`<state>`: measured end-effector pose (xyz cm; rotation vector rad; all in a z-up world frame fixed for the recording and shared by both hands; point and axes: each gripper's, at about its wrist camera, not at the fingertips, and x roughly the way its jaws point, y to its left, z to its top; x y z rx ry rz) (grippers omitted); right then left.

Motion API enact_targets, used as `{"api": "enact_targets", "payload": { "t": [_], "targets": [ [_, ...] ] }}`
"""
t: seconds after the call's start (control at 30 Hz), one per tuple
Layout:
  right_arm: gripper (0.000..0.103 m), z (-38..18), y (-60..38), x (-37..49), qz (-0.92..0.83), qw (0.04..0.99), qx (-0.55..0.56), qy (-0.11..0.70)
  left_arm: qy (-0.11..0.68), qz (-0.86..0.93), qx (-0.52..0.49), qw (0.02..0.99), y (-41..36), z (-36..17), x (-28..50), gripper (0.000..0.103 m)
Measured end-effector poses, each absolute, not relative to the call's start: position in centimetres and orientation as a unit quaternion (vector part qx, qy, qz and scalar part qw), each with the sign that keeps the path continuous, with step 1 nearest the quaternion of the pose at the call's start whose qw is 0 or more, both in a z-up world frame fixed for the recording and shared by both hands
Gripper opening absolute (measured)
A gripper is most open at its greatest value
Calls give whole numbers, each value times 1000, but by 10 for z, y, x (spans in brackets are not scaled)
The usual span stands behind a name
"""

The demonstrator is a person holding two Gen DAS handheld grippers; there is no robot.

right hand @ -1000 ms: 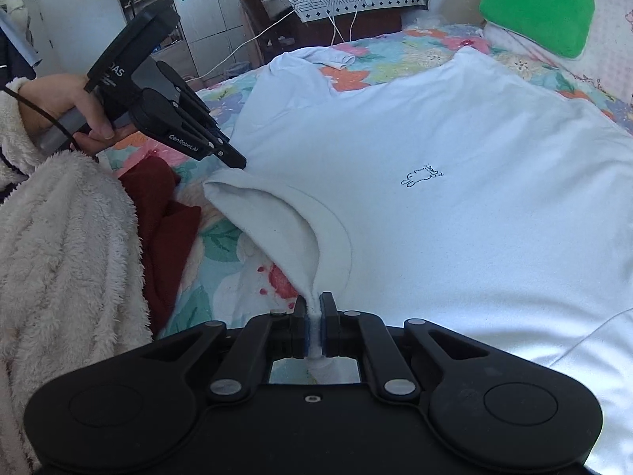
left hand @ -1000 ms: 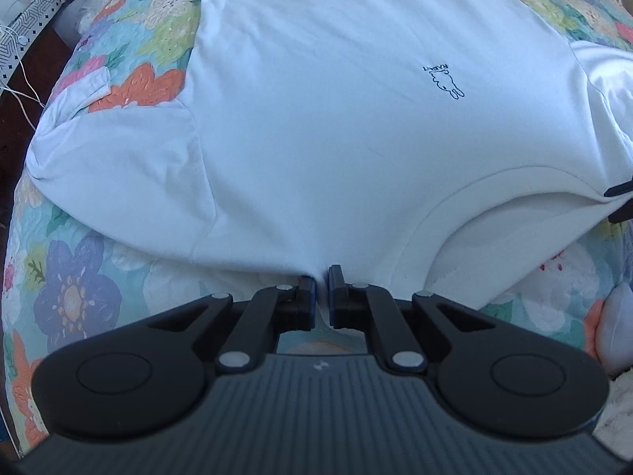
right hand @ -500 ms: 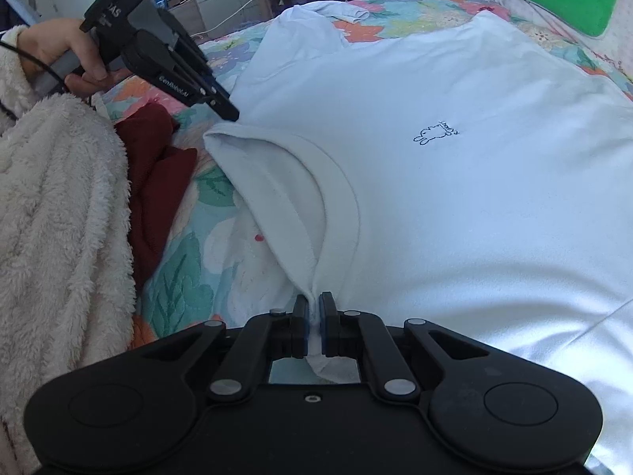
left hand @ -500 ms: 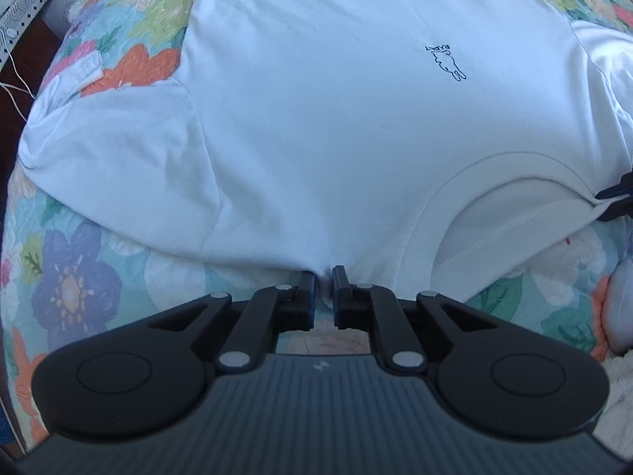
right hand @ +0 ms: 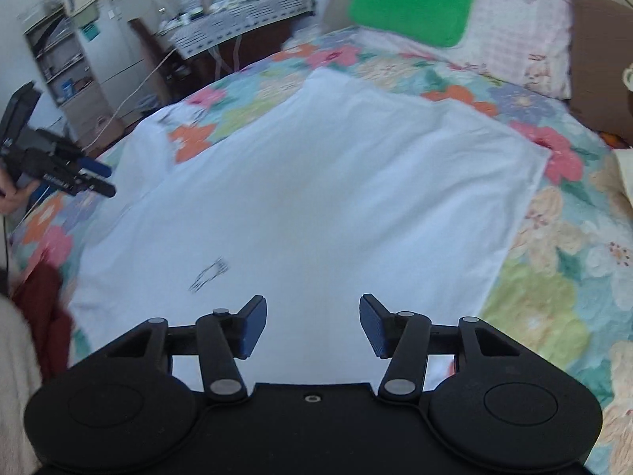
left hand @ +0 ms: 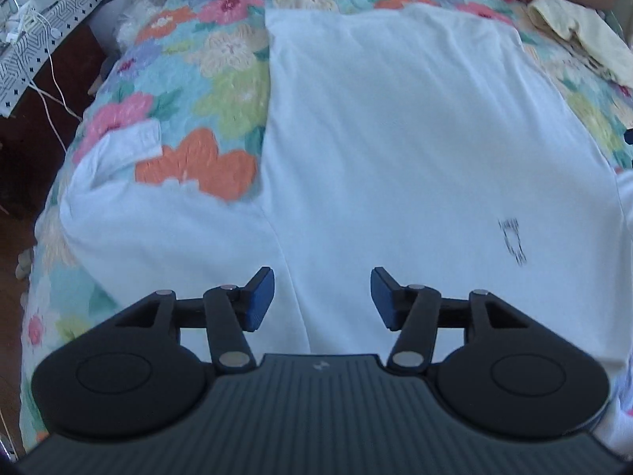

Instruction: Fold clothes

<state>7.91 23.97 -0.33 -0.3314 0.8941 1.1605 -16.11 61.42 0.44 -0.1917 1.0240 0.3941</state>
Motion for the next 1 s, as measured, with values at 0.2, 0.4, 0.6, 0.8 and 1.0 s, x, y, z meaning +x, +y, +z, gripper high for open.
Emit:
{"api": "enact_targets", "payload": {
  "t": [0.2,0.4,0.6,0.8,1.0],
  "targets": [
    [59,-21,269,221,439,767,23,467,388,241,-125,881,701,2,-51,55],
    [60,-51,276,309,362,779,97,502,353,266,-220,870,780,-20,38,56],
    [62,-76,284,359,312,796,118,505,352,312,-208,858,825,-48,87,57],
    [65,-107,283,390,293,780,182,522,363,285,-249,852,851,-67,111,58],
    [66,-124,290,395,287,787,223,499,314,277,-373,828,866,-80,112,66]
  ]
}}
